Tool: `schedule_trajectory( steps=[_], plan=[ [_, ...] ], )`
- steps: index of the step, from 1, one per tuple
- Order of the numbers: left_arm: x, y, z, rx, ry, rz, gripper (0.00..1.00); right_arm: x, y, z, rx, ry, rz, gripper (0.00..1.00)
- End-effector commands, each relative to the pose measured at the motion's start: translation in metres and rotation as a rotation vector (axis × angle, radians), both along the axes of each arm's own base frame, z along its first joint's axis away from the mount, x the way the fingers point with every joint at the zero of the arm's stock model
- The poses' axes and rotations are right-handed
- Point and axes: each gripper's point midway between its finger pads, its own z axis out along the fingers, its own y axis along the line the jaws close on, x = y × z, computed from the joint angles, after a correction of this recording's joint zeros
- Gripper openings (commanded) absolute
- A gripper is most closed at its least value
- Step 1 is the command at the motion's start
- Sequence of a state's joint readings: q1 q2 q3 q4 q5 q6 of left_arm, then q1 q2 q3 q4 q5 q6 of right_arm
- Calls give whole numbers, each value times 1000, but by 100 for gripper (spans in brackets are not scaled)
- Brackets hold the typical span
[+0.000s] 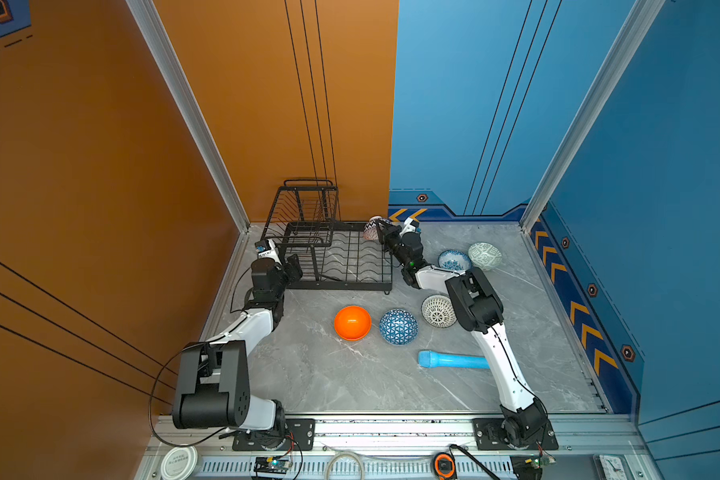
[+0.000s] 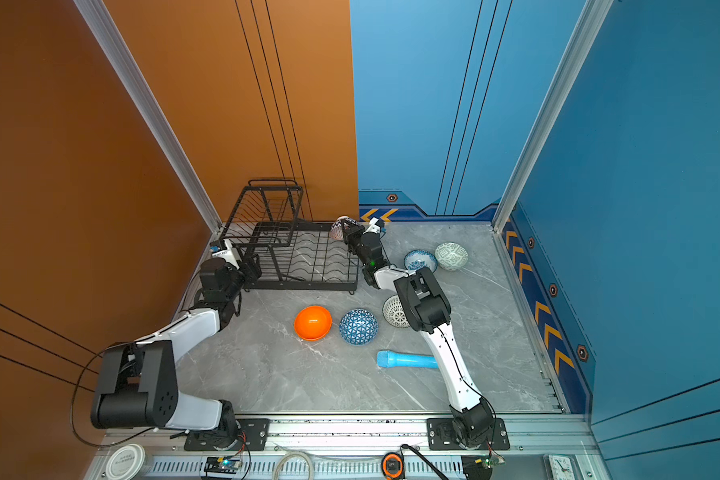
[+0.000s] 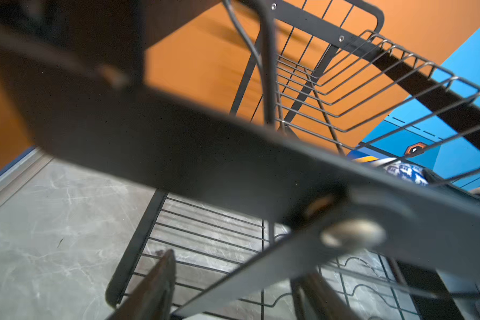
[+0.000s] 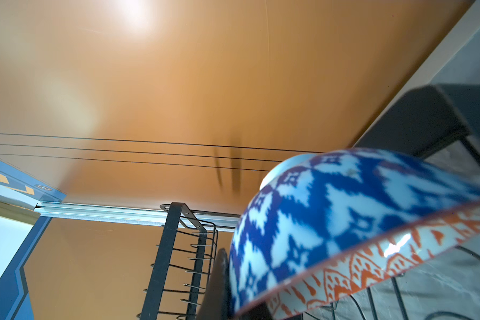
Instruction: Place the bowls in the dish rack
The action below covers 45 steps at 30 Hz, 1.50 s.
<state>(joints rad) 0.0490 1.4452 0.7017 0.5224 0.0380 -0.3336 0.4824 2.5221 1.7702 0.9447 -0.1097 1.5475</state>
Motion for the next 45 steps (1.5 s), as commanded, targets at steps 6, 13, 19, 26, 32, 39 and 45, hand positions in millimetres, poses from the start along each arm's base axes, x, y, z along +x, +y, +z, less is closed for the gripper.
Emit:
schedule_trajectory(
  steps=[6, 13, 19, 26, 32, 39, 45],
  plan=[
    [4, 3, -4, -3, -5, 10, 25, -2, -14, 54, 60, -108, -12, 0],
    [-6, 2, 8, 6, -46, 26, 18, -3, -13, 58, 57, -113, -8, 0],
    [-15, -7, 17, -4, -72, 18, 16, -6, -15, 59, 58, -114, -9, 0],
    [-35, -13, 20, -17, -83, 28, 16, -10, -13, 61, 52, -114, 0, 0],
    [-56, -21, 20, -26, -85, 32, 16, -16, -4, 62, 39, -118, 16, 0],
    [-61, -31, 14, -38, -70, 19, 27, -29, 14, 59, 28, -120, 47, 0],
    [-65, -36, 12, -56, -63, 23, 53, -39, 31, 56, 7, -120, 81, 0]
  ],
)
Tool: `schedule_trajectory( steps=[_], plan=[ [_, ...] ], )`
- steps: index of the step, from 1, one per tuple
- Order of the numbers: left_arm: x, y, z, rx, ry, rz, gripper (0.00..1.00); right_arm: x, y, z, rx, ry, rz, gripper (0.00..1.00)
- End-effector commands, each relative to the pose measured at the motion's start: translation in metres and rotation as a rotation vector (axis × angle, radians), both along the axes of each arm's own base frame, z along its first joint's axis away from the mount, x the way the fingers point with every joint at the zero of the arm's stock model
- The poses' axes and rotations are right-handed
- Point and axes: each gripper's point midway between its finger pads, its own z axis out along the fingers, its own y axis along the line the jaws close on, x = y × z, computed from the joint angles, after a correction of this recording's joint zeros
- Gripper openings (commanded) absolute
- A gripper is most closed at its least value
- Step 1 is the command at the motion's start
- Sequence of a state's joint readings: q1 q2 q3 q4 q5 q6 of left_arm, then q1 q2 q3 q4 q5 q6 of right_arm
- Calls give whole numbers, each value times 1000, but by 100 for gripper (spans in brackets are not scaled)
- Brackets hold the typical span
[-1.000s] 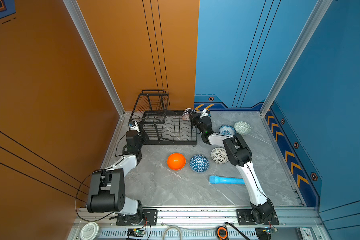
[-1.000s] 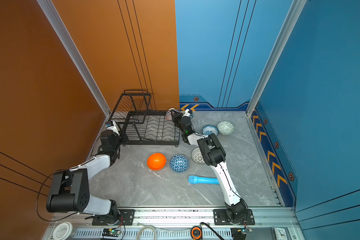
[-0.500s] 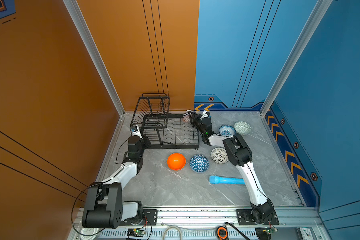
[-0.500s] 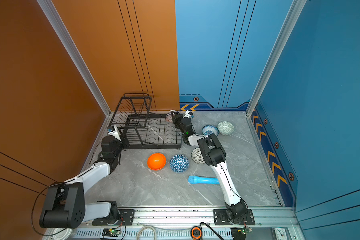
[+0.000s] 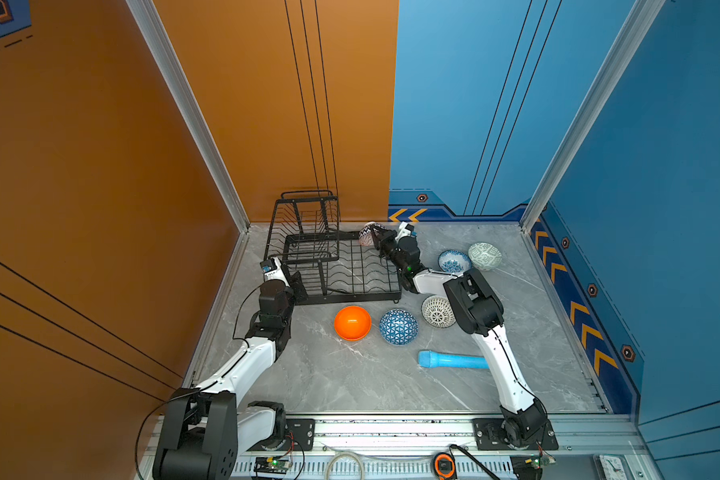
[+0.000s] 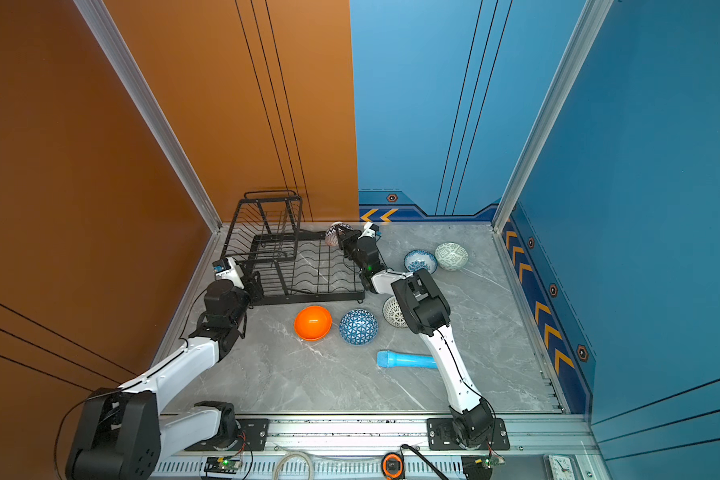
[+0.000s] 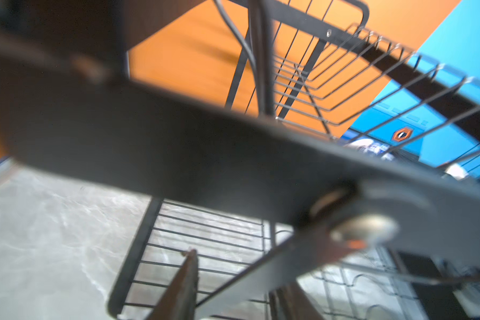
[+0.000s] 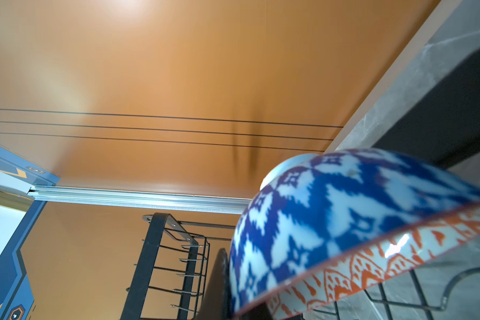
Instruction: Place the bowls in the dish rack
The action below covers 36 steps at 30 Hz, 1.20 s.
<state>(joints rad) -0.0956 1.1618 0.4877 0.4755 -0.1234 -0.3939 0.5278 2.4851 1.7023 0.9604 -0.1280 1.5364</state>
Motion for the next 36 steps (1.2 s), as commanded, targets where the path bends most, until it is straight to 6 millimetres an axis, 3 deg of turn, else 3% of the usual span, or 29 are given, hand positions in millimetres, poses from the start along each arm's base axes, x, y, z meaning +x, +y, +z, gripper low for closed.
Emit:
schedule_trajectory(
  steps=[1, 7, 15, 26, 36],
  plan=[
    [-4, -6, 10, -44, -37, -2, 59, -15, 10, 58, 26, -124, 28, 0],
    [-13, -7, -2, -52, -1, 15, 100, -22, 35, 57, 10, -129, 59, 0],
    [-33, -8, -14, -63, 52, 40, 98, -26, 69, 63, -4, -147, 81, 0],
    [-63, -11, -19, -130, 83, 36, 98, -26, 102, 41, -25, -131, 86, 0],
    [-65, -22, -13, -160, 77, -10, 98, -23, 112, 28, -44, -140, 68, 0]
  ],
)
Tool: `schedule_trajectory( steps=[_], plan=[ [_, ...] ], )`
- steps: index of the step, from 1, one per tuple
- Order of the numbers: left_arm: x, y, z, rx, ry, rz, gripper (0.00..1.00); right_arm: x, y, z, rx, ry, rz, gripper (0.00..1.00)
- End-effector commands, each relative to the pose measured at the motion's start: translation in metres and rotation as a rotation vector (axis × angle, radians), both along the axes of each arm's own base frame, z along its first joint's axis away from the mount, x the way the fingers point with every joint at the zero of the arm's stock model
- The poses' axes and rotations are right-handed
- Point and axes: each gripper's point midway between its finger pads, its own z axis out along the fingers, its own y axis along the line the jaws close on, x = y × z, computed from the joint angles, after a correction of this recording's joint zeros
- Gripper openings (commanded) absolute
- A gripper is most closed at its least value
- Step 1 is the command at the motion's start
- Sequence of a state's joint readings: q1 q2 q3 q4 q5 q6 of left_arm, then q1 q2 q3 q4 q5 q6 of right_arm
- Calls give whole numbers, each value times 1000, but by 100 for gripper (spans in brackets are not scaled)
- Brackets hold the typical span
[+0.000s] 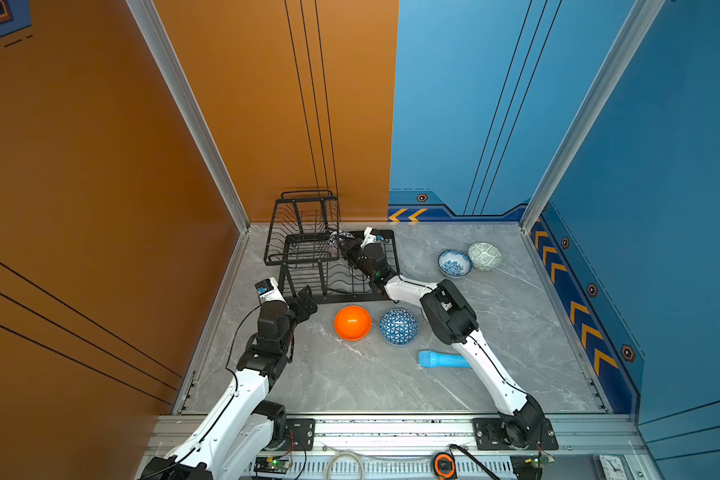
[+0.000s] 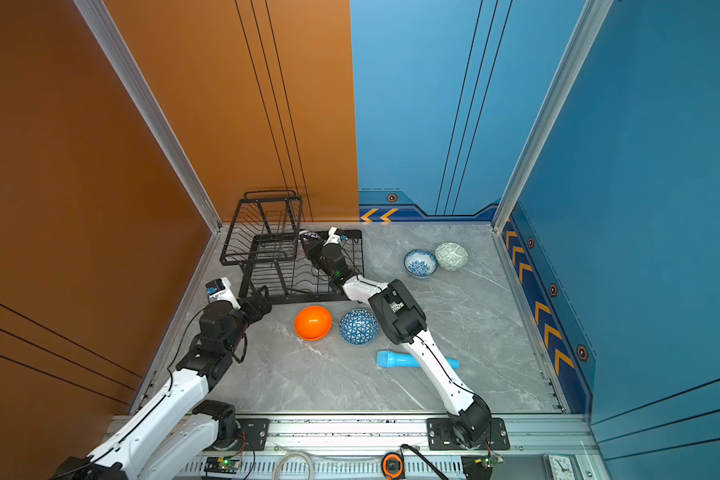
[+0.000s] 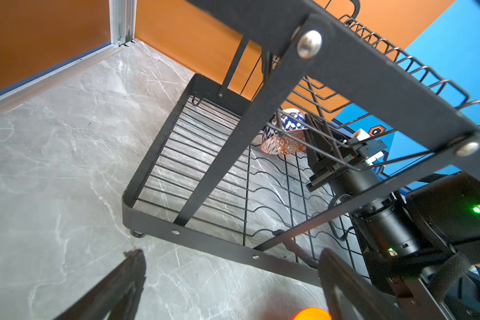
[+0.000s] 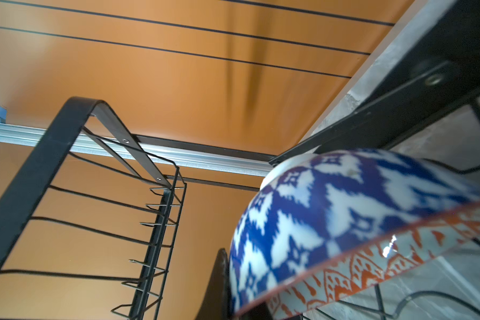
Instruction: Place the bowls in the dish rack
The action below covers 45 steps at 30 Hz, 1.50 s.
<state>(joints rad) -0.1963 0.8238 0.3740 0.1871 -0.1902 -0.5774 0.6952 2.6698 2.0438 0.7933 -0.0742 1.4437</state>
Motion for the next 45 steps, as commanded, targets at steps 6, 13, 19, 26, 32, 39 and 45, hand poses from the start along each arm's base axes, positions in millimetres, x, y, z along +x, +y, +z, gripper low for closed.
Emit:
schedule_trajectory(
  steps=[6, 13, 19, 26, 32, 39, 45],
  plan=[
    [2, -9, -2, -29, 4, -31, 98, -7, 19, 26, 30, -105, -29, 0],
    [6, -14, -3, -50, 1, -53, 98, -2, 24, 15, 22, -101, -48, 0],
    [8, -17, -3, -61, -1, -69, 98, 0, 25, 12, 25, -113, -56, 0],
    [11, -19, -3, -74, -2, -77, 98, 3, 20, 16, 37, -136, -66, 0],
    [11, -20, -3, -74, -4, -83, 98, 5, 16, 9, 32, -137, -90, 0],
    [10, -21, -4, -77, -2, -89, 98, 8, 14, -3, 27, -124, -109, 0],
    [12, -23, -5, -85, 0, -96, 98, 11, 11, -16, 23, -102, -130, 0]
  ],
)
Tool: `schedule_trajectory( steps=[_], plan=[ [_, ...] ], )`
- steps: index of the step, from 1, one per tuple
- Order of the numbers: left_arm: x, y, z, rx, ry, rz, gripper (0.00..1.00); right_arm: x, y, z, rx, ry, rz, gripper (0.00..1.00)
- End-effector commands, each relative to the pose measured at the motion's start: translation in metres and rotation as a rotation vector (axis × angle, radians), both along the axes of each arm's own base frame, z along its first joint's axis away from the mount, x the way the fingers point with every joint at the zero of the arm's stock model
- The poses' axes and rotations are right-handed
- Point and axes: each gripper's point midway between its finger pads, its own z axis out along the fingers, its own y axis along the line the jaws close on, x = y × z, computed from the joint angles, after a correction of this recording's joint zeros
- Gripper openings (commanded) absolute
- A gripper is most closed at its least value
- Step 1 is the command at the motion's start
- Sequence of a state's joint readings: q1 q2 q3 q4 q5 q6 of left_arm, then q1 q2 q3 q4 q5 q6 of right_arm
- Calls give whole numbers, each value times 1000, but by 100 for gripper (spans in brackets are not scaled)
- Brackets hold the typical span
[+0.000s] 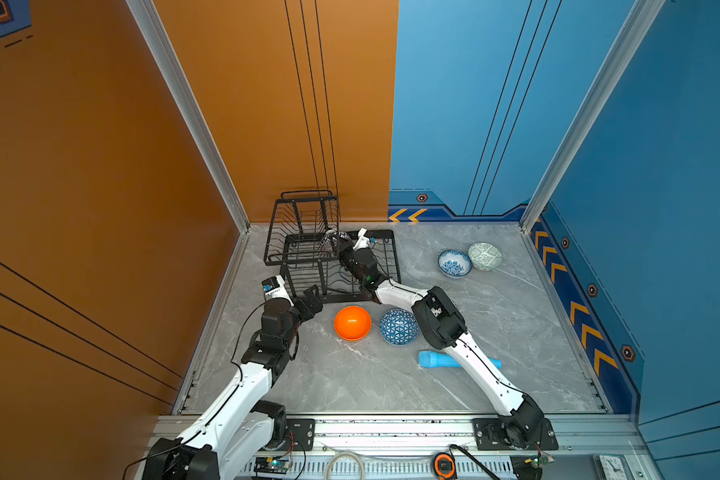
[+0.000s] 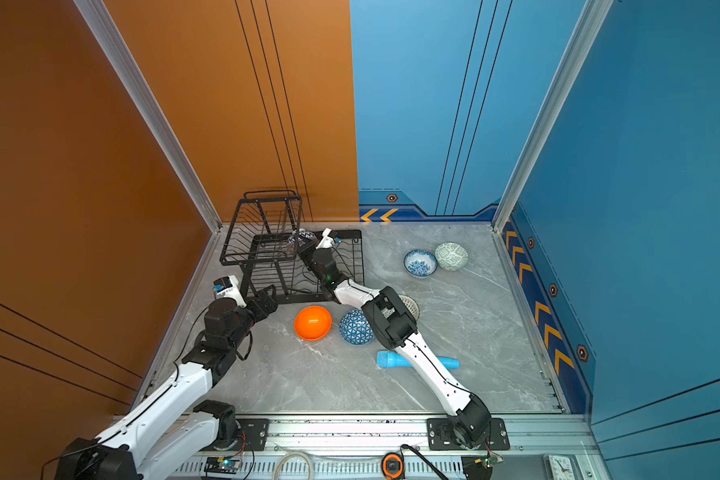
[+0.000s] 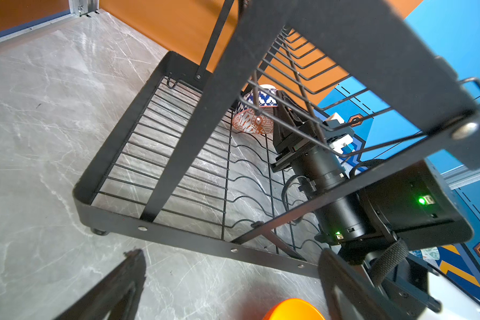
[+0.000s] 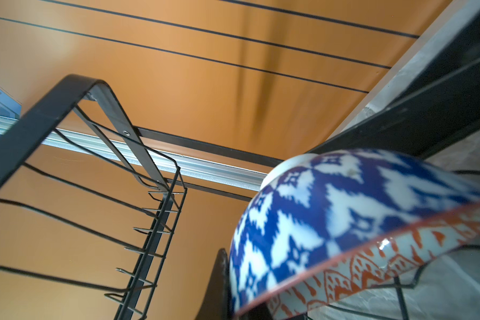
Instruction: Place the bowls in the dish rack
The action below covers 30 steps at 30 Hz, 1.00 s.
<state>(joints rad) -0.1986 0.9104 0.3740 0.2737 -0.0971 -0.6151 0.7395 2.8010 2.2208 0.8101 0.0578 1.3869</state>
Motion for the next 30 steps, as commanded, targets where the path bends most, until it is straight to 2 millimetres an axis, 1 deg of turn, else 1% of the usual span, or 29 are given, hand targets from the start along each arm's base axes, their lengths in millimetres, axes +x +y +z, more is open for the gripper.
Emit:
schedule_trajectory(
  steps=[1, 4, 9, 11, 18, 25, 30],
  plan=[
    [2, -4, 1, -22, -7, -19, 98, 6, -7, -12, 13, -26, -42, 0],
    [2, -4, 2, -25, -9, -18, 98, 7, -8, -17, 4, -9, -55, 0],
    [2, -3, 2, -27, -10, -18, 98, 8, -8, -33, -5, 50, -82, 0],
    [2, -3, 2, -30, -12, -18, 98, 9, -8, -35, -10, 63, -86, 0],
    [3, -2, 2, -48, -14, -17, 98, 9, -5, -56, -65, 176, -92, 0],
    [3, -2, 2, -57, -14, -17, 98, 8, -1, -61, -64, 189, -88, 0],
    [4, -2, 2, -60, -12, -17, 98, 10, -1, -54, -61, 184, -85, 1]
  ],
)
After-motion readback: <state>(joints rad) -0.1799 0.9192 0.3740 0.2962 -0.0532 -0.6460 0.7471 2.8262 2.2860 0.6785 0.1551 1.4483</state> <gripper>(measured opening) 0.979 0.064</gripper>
